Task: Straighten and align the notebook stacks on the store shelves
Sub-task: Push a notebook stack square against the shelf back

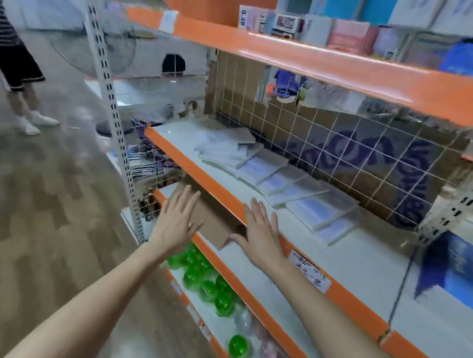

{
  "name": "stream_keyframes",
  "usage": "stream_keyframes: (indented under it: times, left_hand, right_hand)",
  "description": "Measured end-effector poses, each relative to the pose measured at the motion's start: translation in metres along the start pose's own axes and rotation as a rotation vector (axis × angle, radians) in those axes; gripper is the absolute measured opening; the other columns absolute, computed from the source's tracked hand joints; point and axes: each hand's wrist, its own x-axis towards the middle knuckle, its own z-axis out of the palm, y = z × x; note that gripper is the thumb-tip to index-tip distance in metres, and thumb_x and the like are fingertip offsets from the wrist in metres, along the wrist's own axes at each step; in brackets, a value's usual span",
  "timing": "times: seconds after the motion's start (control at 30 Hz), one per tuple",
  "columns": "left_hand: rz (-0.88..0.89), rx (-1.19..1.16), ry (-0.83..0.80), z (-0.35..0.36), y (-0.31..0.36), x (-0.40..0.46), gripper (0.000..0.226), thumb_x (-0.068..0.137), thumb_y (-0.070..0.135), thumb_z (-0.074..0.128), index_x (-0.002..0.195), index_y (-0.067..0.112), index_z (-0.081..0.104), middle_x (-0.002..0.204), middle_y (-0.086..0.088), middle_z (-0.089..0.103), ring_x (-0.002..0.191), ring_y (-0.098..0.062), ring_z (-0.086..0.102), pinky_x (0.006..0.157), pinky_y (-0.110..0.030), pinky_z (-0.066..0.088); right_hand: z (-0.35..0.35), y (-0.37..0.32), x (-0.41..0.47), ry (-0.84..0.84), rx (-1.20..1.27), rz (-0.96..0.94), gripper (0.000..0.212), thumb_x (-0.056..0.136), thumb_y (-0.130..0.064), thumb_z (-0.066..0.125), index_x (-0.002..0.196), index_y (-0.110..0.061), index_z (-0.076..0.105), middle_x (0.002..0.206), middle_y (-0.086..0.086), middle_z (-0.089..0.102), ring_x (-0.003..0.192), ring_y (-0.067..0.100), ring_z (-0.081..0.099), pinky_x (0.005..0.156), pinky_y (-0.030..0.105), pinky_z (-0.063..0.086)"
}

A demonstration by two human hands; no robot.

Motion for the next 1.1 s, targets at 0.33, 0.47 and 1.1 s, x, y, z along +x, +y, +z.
stream_keyframes:
  times: [0.33,0.47,1.1]
  left_hand:
    - [-0.006,0.001,0.012,0.006,-0.089,0.130,0.067,0.098,0.049,0.030,0.151,0.019,0.002,0.158,-0.005,-0.011,0.146,-0.022,-0.006,0.117,-0.040,-0.001]
    - [0.029,0.022,-0.025,0.002,-0.125,0.191,0.067,0.098,0.048,0.031,0.151,0.022,-0.001,0.158,-0.004,-0.012,0.146,-0.024,-0.005,0.117,-0.040,0.000]
    - [0.678,0.085,-0.296,0.048,-0.197,0.437,0.086,0.092,0.051,0.046,0.150,0.018,-0.007,0.159,-0.005,-0.004,0.146,-0.021,-0.004,0.117,-0.037,-0.002]
  right_hand:
    - [0.028,-0.040,0.191,0.026,-0.008,-0.024,0.075,0.095,-0.050,0.042,0.152,-0.014,0.008,0.160,0.007,-0.004,0.147,0.019,-0.006,0.115,0.044,-0.007]
    - [0.028,-0.059,0.267,0.011,0.007,0.029,0.075,0.096,-0.051,0.039,0.152,-0.014,0.005,0.160,0.009,-0.004,0.147,0.021,-0.007,0.115,0.044,-0.007]
    - [0.065,-0.090,0.423,-0.019,-0.185,0.664,0.097,0.088,-0.059,0.050,0.150,-0.008,-0.003,0.157,0.019,-0.008,0.145,0.033,-0.011,0.115,0.048,-0.006]
